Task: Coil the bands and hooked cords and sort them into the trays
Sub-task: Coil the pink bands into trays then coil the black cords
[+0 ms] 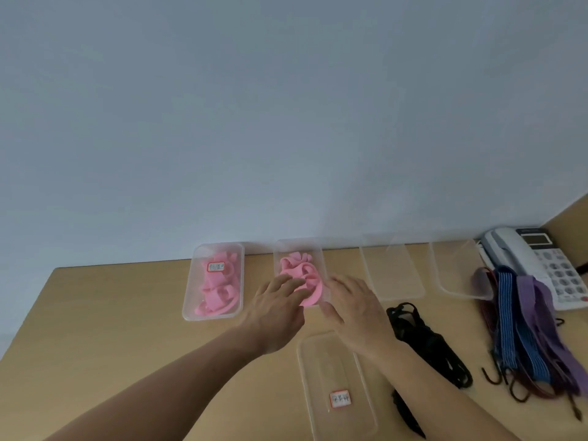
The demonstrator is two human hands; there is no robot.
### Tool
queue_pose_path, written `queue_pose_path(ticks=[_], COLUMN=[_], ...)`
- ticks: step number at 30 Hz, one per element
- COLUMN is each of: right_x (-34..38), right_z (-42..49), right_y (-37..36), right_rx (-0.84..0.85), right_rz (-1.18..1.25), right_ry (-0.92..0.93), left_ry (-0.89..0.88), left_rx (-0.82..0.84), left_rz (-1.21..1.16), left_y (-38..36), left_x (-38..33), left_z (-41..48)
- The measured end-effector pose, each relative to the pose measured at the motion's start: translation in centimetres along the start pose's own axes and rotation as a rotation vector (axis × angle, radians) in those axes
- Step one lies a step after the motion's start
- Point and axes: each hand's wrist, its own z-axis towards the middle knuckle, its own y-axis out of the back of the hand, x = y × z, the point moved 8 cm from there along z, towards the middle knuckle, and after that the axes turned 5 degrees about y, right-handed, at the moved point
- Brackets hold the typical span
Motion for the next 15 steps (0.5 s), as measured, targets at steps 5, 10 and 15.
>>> queue_pose_path(ticks=[5, 10, 15], right_x=[-0.8, -1.0, -0.5], right_z=[-4.9, -8.3, -10.0], right_y=[-2.4, -5.3, -7.2], right_rx=[0.105, 0.207, 0.284], right_rz=[-0.063, -0.084, -0.149], right_ry=[-0.250, -0.490, -0.651], left_ry=[-0.115, -0.039, 0.047], left_rx=[0.052, 0.084, 0.114], left_rz=[-0.033, -0.097, -0.203], left_y=[-1.6, -2.0, -1.8], left_x=[-1.5, 0.4, 1.4], left_z=[-3.4, -5.4, -6.4])
